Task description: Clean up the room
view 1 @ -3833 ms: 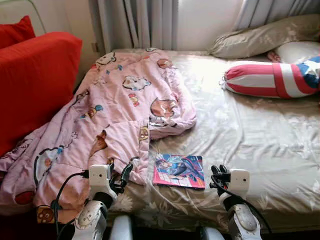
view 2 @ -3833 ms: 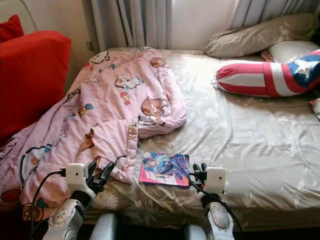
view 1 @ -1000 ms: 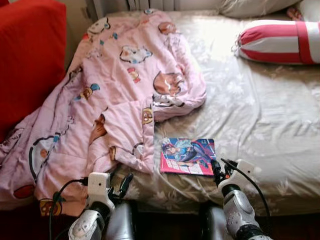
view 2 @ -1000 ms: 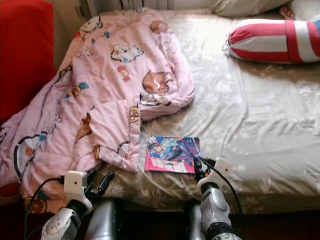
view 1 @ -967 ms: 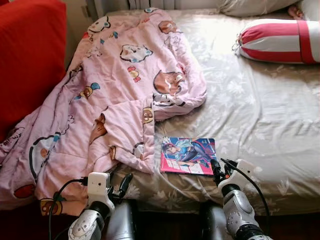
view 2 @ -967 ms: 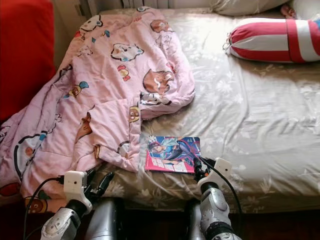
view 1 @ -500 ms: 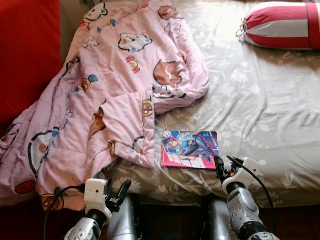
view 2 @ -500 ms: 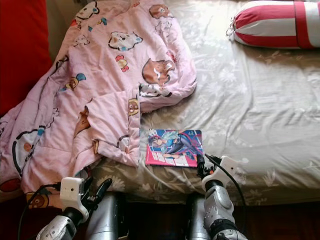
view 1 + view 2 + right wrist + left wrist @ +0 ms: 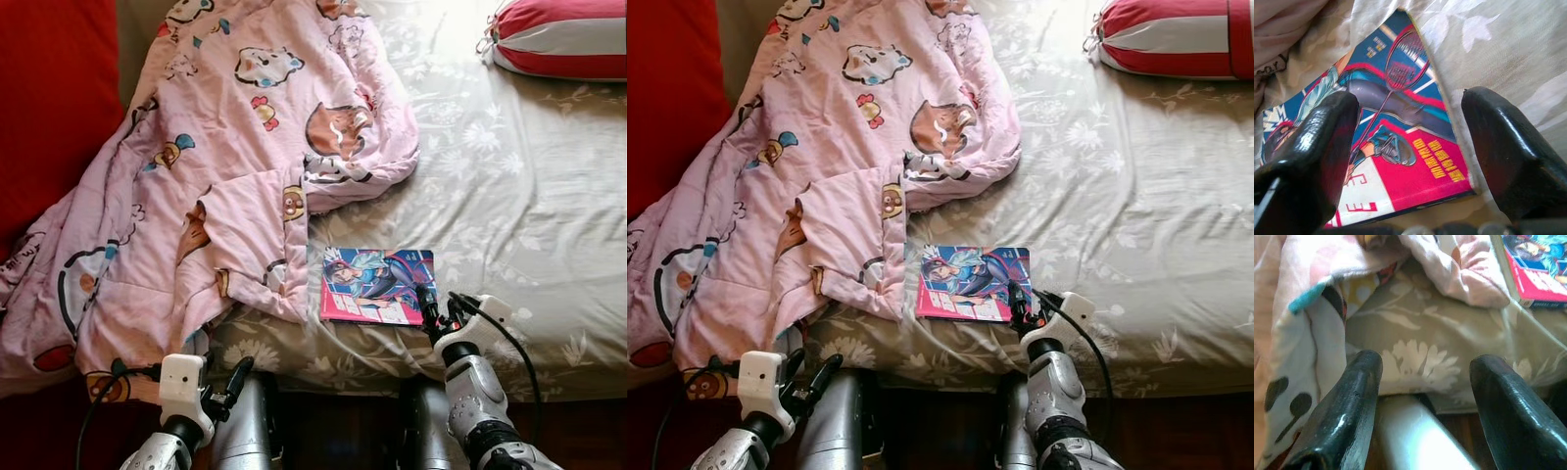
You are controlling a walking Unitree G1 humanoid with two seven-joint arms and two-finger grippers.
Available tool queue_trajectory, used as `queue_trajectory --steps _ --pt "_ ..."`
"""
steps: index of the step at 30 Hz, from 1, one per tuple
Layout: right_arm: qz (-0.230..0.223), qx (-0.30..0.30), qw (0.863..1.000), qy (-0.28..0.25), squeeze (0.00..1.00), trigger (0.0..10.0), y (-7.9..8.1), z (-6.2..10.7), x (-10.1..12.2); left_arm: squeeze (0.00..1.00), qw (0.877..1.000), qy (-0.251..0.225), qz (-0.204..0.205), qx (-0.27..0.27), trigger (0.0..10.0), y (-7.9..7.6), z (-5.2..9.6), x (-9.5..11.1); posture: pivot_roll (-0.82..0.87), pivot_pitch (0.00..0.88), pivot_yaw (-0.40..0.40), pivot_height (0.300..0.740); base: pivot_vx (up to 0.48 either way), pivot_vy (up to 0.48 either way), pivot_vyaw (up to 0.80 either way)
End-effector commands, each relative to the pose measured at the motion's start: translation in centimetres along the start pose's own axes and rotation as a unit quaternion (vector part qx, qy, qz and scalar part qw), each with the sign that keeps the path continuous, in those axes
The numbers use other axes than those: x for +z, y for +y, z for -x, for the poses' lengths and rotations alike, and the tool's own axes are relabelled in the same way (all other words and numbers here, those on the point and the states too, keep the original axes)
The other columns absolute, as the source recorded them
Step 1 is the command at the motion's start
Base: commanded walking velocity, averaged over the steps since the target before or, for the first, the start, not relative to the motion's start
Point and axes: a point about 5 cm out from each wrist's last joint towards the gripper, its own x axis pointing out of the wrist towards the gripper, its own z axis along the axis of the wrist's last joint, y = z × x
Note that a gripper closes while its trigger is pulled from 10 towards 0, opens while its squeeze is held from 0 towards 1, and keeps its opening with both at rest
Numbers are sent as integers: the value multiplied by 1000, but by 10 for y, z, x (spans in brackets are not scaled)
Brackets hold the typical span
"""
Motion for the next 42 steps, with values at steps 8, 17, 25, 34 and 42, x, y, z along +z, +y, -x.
queue_trajectory --steps 8,17,25,34,42 --pt "-50 4 999 10 0 10000 -3 8 -13 0 999 28 -16 6 10000 6 15 -6 261 302 92 592 0 0 0" --pt "-77 -21 997 2 0 10000 -14 15 -16 0 999 35 -20 5 10000 6 22 -6 282 317 107 592 0 0 0" --pt "-120 -27 992 6 0 10000 -20 21 -23 0 999 38 -32 2 10000 7 26 -4 296 332 115 592 0 0 0" --pt "-217 12 975 34 0 10000 -11 27 -42 0 998 47 -37 1 10000 8 35 -4 320 348 129 592 0 0 0" --pt "-232 15 971 46 0 10000 -5 29 -50 0 997 54 -50 -4 10000 10 37 -3 326 348 136 592 0 0 0"
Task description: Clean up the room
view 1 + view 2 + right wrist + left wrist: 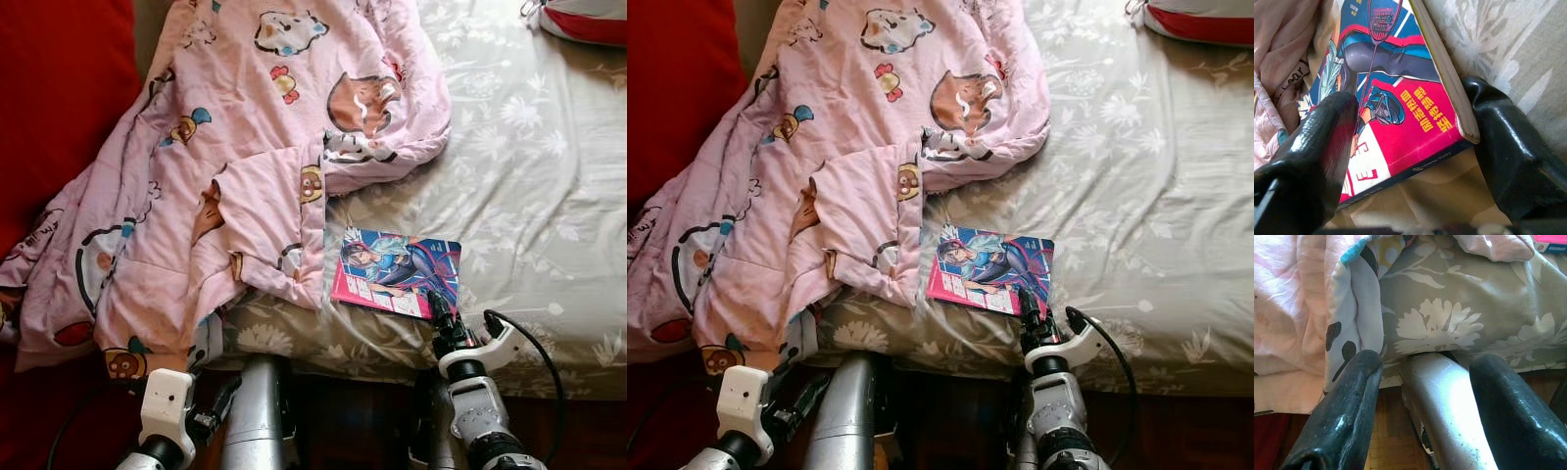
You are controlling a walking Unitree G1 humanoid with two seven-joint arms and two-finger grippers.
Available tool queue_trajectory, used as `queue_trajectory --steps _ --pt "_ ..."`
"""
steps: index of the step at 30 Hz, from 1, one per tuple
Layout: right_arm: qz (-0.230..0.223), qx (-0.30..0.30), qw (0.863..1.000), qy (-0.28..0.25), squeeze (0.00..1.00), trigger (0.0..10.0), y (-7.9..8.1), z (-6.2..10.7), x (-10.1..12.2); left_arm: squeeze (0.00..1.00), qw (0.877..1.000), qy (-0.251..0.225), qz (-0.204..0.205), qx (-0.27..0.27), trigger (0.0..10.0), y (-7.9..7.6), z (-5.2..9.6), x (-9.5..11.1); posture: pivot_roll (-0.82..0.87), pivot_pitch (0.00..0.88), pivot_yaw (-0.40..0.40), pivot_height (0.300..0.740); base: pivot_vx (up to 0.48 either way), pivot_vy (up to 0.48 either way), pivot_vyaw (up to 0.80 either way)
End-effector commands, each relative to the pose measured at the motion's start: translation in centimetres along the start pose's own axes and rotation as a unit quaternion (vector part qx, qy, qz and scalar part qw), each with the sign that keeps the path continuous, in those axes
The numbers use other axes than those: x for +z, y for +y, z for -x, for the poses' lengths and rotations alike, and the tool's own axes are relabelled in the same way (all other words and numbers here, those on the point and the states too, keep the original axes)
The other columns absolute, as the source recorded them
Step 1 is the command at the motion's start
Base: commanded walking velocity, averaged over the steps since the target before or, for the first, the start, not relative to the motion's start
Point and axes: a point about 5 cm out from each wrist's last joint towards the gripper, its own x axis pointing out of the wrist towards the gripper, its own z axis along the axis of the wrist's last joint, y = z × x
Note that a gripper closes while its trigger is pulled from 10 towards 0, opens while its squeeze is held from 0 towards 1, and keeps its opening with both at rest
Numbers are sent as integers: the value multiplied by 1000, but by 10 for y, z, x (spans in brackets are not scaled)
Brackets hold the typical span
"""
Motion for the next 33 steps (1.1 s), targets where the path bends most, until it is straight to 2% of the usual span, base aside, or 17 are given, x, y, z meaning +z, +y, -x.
queue_trajectory --steps 1,6,7,12,17,18,19,20,33 --pt "-36 -31 998 52 0 10000 -8 15 -30 0 1000 28 -8 -5 10000 2 8 -9 326 348 136 592 0 0 0" --pt "-53 -30 997 46 0 10000 -8 15 -30 0 1000 28 -6 -8 10000 0 8 -8 323 347 136 592 0 0 0" --pt "-72 -31 996 35 0 10000 -8 14 -28 0 1000 27 -6 -8 10000 -1 8 -8 326 348 136 592 0 0 0" --pt "-106 -33 994 20 0 10000 -7 12 -26 0 1000 29 -7 -6 10000 0 9 -8 328 348 135 592 0 0 0" --pt "-115 -32 993 22 0 10000 -6 12 -29 0 999 31 -9 -6 10000 2 11 -8 332 352 136 592 0 0 0" --pt "-114 -30 993 24 0 5608 -5 12 -30 0 999 31 -9 -5 10000 2 11 -8 332 352 136 592 0 0 0" --pt "-115 -29 993 25 0 5608 -5 12 -30 0 999 32 -9 -5 10000 2 11 -8 332 352 136 592 0 0 0" --pt "-114 -25 993 29 0 0 -4 12 -31 0 999 33 -9 -5 10000 2 11 -9 332 352 136 592 0 0 0" --pt "-105 -10 993 58 0 0 0 12 -38 0 999 35 -8 -4 10000 2 12 -10 330 360 136 592 0 0 0"
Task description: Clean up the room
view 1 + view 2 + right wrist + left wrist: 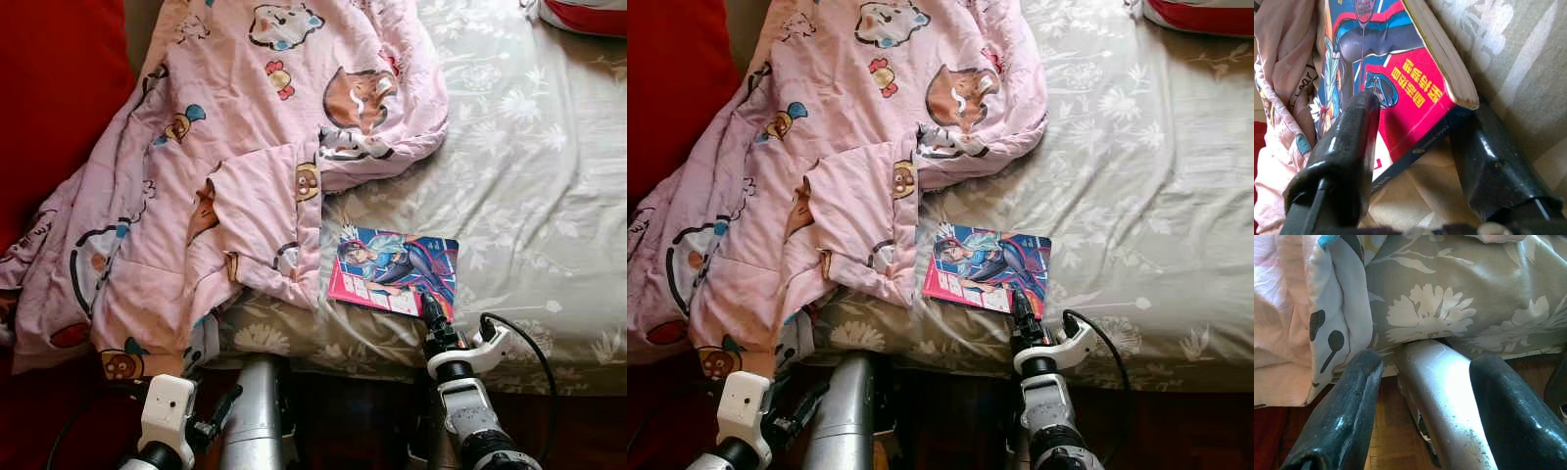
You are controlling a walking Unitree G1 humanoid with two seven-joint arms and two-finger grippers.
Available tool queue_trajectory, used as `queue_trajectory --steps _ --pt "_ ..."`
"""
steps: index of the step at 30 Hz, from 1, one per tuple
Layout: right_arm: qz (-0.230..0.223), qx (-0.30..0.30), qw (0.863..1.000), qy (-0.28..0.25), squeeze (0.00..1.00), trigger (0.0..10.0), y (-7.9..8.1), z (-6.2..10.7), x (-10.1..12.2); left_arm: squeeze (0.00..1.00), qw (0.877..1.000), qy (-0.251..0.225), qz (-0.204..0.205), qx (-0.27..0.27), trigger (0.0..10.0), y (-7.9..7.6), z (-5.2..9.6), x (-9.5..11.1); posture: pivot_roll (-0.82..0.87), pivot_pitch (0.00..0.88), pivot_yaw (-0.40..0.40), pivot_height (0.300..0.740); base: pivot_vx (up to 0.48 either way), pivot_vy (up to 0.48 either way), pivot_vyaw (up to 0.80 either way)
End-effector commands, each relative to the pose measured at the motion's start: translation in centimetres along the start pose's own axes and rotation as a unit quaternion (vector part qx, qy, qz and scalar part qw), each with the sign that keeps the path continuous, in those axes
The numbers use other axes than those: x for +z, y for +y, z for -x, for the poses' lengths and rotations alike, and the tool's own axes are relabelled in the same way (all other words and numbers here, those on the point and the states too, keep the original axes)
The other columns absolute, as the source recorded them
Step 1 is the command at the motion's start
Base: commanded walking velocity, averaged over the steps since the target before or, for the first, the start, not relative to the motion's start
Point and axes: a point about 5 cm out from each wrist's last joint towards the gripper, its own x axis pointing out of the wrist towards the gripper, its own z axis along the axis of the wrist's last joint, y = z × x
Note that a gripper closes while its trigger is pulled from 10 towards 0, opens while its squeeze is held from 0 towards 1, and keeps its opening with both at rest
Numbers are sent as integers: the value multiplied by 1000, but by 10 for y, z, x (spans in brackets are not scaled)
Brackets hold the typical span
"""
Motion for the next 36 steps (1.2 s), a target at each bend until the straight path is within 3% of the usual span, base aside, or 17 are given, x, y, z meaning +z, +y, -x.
queue_trajectory --steps 1,12,20,27,32,34,36 --pt "-22 -27 998 46 0 0 -9 13 -26 0 1000 20 -4 5 10000 3 7 -7 330 360 136 592 0 0 0" --pt "-17 -22 999 30 0 0 -9 11 -19 0 1000 25 -5 3 10000 2 7 -11 323 353 136 592 0 0 0" --pt "2 -36 999 8 0 0 -9 8 -11 0 1000 23 -9 8 10000 3 -2 -14 299 321 119 592 0 0 0" --pt "44 -77 994 -59 0 0 -11 5 13 0 999 16 12 26 10000 7 -25 -17 248 235 82 592 0 0 0" --pt "76 -32 994 -73 0 0 3 -5 26 0 999 2 24 31 10000 5 -51 -16 182 138 51 592 0 0 0" --pt "77 -31 994 -75 0 0 3 -6 27 0 999 1 25 31 10000 5 -53 -15 182 138 51 592 0 0 0" --pt "118 -33 988 -97 0 0 8 -8 39 0 999 -5 35 38 10000 5 -64 -14 135 98 32 592 0 0 0"
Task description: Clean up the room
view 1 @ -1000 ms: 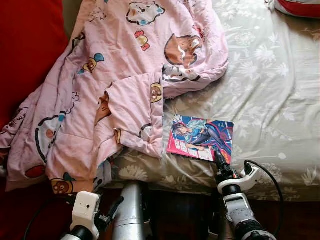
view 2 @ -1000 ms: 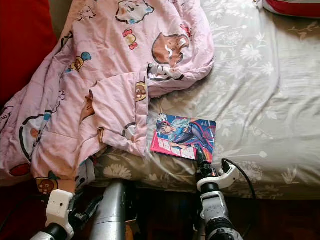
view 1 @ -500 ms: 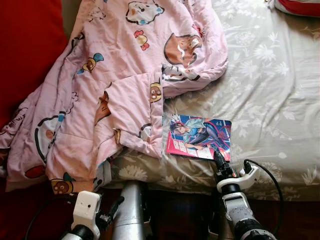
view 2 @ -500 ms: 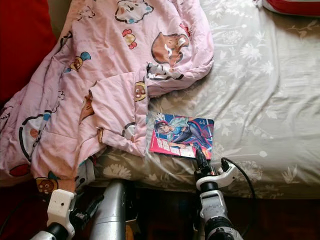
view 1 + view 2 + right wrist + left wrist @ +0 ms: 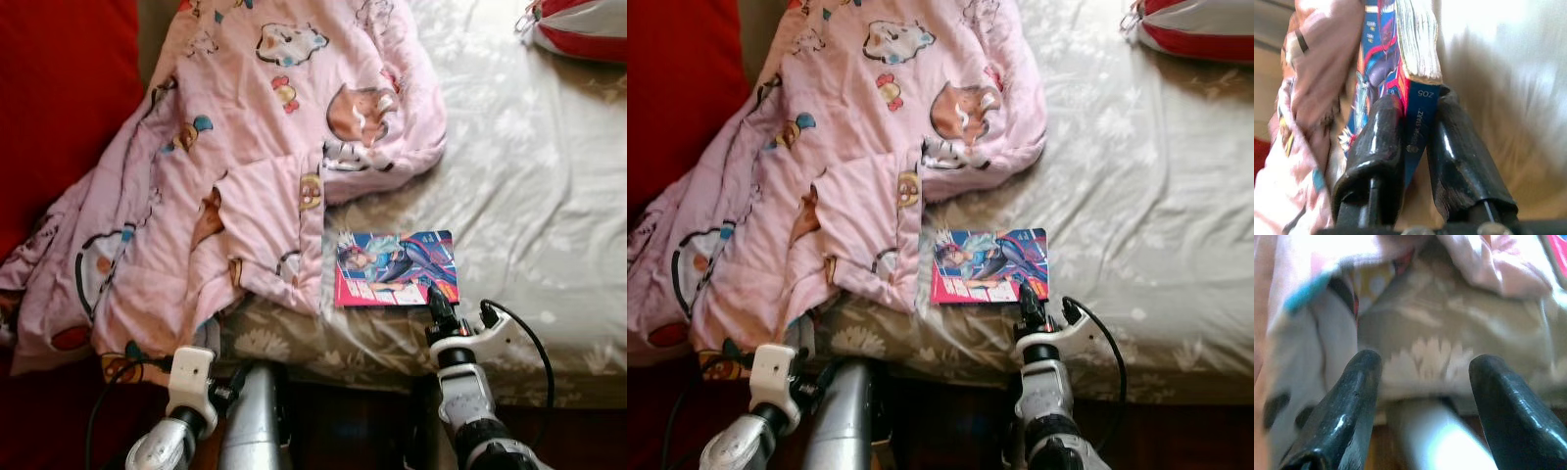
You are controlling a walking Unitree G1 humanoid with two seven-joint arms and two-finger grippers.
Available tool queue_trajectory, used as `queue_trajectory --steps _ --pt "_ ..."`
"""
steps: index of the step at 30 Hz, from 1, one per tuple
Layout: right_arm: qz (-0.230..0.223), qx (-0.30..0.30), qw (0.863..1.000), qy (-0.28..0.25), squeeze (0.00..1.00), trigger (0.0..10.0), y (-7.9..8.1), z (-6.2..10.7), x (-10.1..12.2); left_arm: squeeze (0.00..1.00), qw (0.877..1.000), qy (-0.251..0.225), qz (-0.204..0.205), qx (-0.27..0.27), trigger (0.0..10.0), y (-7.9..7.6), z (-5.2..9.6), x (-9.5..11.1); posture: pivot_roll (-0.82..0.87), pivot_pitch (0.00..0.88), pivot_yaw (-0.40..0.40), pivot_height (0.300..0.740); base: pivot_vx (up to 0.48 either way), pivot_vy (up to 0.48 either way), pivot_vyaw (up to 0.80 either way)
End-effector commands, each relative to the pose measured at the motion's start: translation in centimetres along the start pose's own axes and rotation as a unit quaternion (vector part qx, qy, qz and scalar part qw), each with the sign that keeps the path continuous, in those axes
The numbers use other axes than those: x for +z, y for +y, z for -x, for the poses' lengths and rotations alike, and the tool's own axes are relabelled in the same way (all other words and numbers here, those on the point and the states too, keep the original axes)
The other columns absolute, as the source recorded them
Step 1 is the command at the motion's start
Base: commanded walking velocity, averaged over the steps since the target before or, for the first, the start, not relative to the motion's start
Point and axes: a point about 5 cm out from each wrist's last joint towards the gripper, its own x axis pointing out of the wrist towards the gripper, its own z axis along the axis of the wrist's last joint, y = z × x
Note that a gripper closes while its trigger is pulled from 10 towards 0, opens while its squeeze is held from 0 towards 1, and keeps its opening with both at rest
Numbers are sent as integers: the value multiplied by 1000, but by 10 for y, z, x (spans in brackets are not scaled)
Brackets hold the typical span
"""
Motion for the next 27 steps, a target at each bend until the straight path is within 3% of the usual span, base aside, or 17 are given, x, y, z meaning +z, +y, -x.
queue_trajectory --steps 1,2,3,6,7,8,10,12,15,19,27 --pt "42 -16 998 -38 0 4000 -6 2 17 0 1000 17 9 19 10000 5 3 -12 131 93 30 592 0 0 0" --pt "59 -14 997 -50 0 10000 -3 -1 23 0 1000 14 11 24 10000 5 -2 -11 119 88 24 592 0 0 0" --pt "92 -20 993 -69 0 10000 -1 -2 31 0 999 10 17 30 10000 6 -6 -11 104 75 22 592 0 0 0" --pt "132 -20 986 -95 0 10000 5 -4 43 0 999 5 30 42 10000 7 -11 -11 89 46 15 592 0 0 0" --pt "182 -6 979 -94 0 10000 11 -6 48 0 999 5 32 44 10000 7 -15 -12 83 33 11 592 0 0 0" --pt "182 -6 979 -94 0 10000 11 -6 48 0 999 5 32 44 10000 7 -15 -12 83 33 11 592 0 0 0" --pt "243 30 966 -89 0 10000 24 -8 53 0 998 3 40 52 10000 9 -18 -13 75 11 6 592 0 0 0" --pt "253 34 963 -88 0 10000 26 -8 54 0 998 3 42 54 10000 9 -20 -13 71 5 4 592 0 0 0" --pt "330 56 939 -79 0 10000 31 -4 55 0 995 9 63 78 10000 18 -23 -16 60 0 -2 612 0 0 0" --pt "348 43 935 -54 0 10000 22 2 48 0 993 24 74 85 10000 19 -23 -24 56 0 -7 637 0 0 0" --pt "336 -11 941 -27 0 10000 6 14 35 0 991 53 80 96 10000 20 -19 -40 54 0 -12 692 0 0 0"
